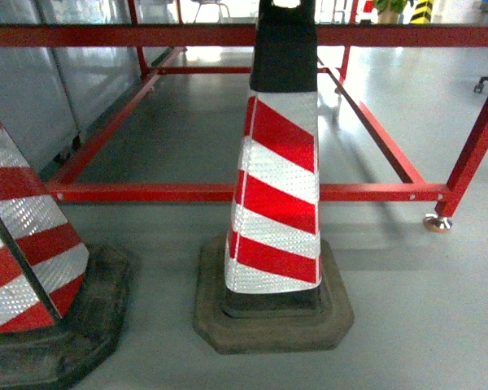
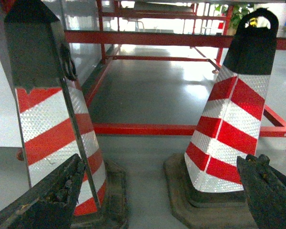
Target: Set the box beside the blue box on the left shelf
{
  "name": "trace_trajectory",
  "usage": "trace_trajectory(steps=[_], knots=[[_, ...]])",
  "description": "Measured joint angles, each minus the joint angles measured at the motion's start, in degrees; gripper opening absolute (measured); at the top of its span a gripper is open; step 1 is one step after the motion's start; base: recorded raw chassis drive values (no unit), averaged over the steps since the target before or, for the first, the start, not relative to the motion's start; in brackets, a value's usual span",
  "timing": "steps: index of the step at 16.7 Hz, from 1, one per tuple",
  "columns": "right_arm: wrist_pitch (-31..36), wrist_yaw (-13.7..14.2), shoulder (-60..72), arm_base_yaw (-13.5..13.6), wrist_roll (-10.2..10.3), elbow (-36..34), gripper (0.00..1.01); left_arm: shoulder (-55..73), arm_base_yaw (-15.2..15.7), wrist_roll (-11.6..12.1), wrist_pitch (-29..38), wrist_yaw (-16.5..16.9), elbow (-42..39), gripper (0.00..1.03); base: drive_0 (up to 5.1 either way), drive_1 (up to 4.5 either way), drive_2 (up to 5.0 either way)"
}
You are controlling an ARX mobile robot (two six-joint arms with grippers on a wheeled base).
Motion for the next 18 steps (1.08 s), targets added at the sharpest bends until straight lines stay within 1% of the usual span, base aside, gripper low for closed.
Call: trace_trajectory(steps=[9,18], knots=[[0.11,0.04,0.00,0.00,0.04,0.00,0.98,0.00,0.00,0.66,0.20,0.07,0.00,0.98,0.0,0.00,0.0],[0.15,0.00,0.00,0.00,-0.02,0.00,0.98,-0.02,0.00,0.63,0.20,0.02,0.00,0.98,0.0,0.00,0.0]])
